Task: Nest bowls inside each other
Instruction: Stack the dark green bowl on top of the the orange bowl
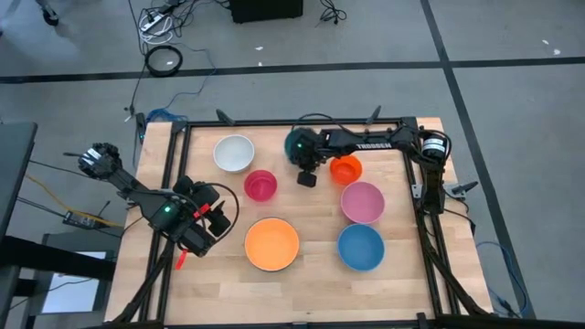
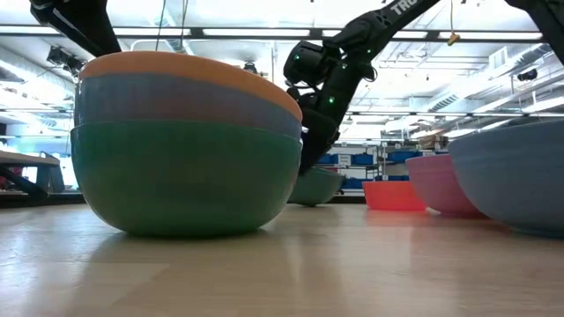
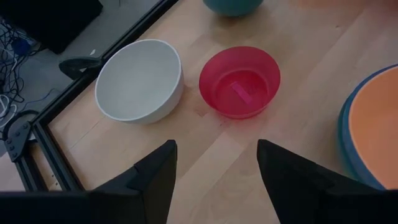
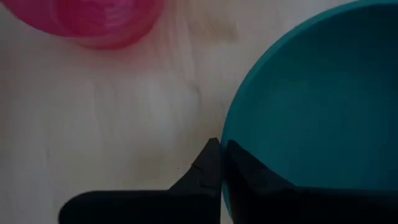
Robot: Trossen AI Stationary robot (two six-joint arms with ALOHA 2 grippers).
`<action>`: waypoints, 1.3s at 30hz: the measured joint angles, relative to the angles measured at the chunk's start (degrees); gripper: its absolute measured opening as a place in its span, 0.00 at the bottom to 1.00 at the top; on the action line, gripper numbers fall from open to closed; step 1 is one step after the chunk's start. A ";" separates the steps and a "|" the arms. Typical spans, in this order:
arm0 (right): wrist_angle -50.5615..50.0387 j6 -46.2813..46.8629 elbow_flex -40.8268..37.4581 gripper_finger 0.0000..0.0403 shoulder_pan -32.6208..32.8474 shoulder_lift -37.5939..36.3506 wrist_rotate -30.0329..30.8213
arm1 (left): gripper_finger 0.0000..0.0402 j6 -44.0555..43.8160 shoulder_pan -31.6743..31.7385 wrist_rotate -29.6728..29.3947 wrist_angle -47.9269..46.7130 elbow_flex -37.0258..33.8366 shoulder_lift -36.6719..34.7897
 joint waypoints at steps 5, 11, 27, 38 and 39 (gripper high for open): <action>0.77 -0.18 0.00 0.00 1.84 -1.09 1.05 | 0.57 0.00 0.00 -0.07 0.01 0.00 0.00; 0.91 1.13 0.00 0.00 6.11 -7.34 -0.76 | 0.57 0.00 0.00 -0.26 -0.11 0.00 0.00; 7.44 17.18 0.02 0.00 25.97 -13.22 -12.67 | 0.57 0.00 -0.02 -0.42 0.09 0.00 0.00; 9.32 19.17 0.02 0.00 31.34 -13.22 -12.34 | 0.57 0.00 -0.01 -0.42 0.14 0.00 0.00; 9.26 19.23 0.02 0.00 31.47 -13.22 -12.40 | 0.57 0.00 -0.02 -0.42 0.14 0.00 -0.01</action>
